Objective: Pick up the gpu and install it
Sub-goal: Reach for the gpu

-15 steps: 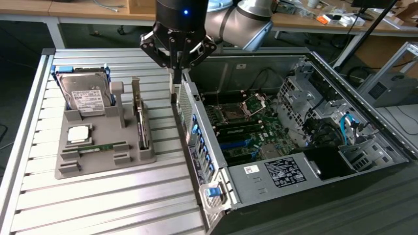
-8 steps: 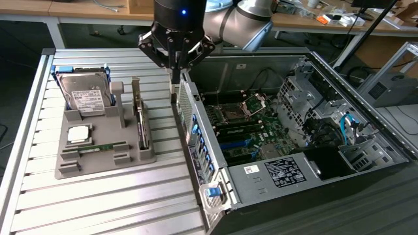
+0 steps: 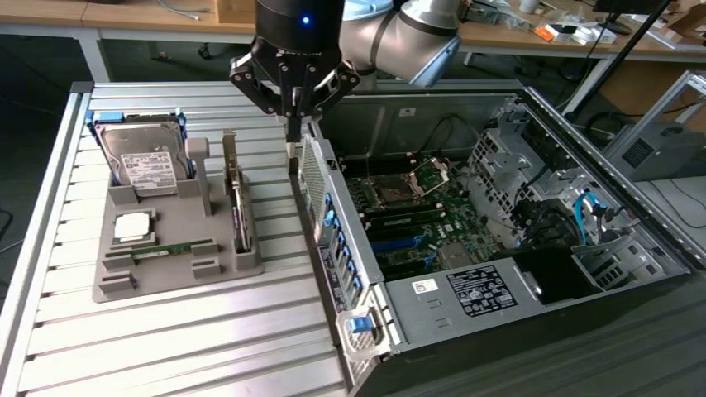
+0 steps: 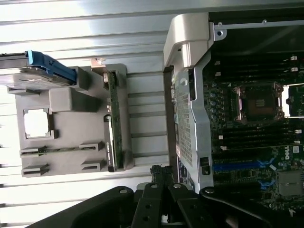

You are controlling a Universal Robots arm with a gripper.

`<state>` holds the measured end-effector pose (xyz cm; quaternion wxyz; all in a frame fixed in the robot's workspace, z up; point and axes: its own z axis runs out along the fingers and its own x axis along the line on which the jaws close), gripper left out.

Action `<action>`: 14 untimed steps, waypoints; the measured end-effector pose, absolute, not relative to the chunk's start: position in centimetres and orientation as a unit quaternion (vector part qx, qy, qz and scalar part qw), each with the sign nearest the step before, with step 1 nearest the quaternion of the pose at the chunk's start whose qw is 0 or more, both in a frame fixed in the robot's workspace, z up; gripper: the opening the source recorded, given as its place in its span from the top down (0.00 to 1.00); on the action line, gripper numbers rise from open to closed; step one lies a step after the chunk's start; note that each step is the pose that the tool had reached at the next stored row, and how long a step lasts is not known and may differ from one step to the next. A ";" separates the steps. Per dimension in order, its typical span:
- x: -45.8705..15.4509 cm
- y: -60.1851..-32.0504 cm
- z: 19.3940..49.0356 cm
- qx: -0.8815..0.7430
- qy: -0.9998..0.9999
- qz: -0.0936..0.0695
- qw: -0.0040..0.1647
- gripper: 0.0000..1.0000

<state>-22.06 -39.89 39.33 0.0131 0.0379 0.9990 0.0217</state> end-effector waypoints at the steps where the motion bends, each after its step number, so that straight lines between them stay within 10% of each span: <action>1: -22.1 -39.9 39.3 0.038 0.999 0.022 0.013 0.89; 14: -22.9 -39.9 39.3 0.038 0.999 0.022 0.013 0.89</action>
